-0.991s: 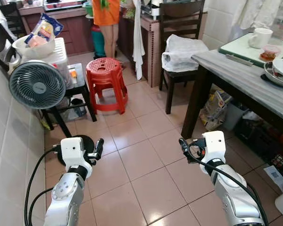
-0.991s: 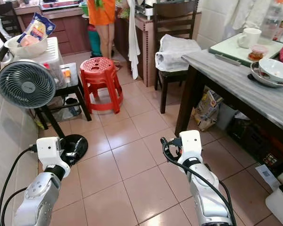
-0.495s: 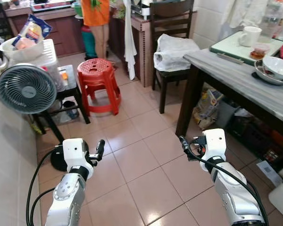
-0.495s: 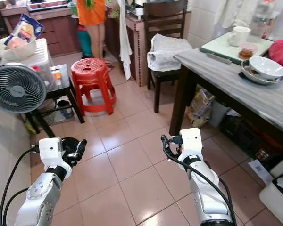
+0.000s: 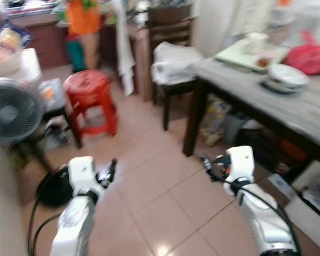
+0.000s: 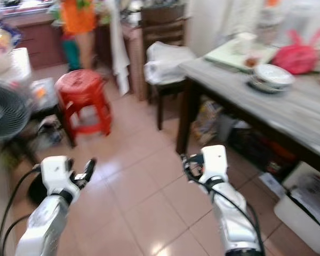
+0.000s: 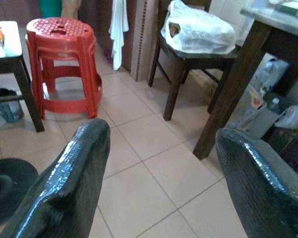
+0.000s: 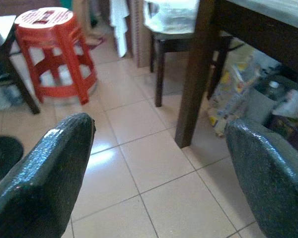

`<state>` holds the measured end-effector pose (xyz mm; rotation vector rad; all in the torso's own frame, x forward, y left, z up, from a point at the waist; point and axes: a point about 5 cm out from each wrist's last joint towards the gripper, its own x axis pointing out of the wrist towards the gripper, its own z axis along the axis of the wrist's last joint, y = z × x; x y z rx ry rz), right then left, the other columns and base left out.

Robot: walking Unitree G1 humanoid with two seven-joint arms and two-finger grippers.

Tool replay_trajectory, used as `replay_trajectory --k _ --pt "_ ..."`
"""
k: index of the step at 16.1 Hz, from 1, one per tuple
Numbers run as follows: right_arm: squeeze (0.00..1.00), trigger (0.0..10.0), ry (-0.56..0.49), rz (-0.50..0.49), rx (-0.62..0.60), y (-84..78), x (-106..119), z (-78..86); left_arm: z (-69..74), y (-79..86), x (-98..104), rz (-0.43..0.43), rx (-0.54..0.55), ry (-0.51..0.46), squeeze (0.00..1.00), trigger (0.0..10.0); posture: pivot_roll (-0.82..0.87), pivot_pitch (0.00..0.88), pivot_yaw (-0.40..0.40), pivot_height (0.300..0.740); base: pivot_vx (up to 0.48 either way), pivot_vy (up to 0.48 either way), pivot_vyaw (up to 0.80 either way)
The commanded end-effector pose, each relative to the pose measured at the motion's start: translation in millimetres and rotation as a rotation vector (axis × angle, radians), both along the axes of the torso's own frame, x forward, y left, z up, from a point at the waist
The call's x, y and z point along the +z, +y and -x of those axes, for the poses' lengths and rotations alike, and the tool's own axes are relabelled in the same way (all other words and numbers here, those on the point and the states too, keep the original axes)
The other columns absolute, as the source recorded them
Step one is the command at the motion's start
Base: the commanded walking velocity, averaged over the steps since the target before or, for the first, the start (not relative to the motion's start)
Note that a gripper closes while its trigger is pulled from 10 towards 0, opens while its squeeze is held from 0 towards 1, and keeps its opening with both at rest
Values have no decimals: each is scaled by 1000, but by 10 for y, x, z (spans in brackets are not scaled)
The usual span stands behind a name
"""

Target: Setting the table

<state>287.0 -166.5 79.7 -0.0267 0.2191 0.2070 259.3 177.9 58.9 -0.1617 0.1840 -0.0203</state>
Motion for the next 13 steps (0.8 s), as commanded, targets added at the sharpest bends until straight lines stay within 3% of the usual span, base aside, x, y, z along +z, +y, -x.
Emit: replay_trajectory --k 1,13 --pt "0 10000 13 6 -13 -49 -14 5 -25 -36 22 -9 -11 -9 0 10000 -82 0 63 740 0 0 -781" --pt "0 10000 21 10 -19 -28 -37 41 -15 -48 5 -2 -28 6 0 10000 -85 0 75 740 0 0 -780"
